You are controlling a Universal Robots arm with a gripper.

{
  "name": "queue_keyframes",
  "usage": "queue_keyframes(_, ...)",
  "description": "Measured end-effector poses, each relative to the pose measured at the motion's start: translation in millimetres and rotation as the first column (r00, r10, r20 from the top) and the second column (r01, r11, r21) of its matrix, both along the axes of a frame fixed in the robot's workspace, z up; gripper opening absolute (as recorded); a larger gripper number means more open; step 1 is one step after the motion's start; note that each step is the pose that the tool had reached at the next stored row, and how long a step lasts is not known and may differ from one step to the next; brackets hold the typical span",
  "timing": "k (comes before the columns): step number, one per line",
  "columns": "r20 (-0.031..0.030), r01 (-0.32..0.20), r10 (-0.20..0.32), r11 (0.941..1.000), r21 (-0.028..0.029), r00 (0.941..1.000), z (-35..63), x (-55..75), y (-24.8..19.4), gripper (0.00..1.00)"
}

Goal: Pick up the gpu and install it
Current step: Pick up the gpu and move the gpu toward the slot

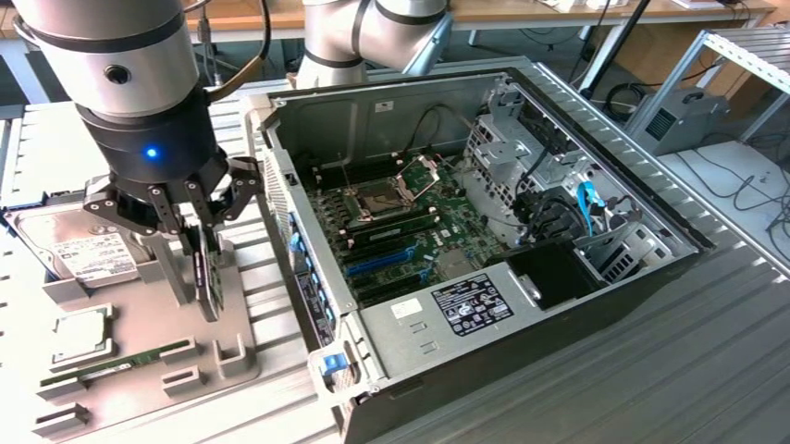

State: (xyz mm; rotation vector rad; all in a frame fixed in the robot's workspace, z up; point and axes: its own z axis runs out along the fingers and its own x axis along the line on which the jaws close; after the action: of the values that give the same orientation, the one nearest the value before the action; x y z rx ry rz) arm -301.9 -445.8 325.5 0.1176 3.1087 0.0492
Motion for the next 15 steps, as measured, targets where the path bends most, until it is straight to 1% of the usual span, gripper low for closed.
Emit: queue_keyframes(15,0.0001,0.0,0.0,1.0,-0.0018,1.0,11.1,0.0,0.2,0.26)
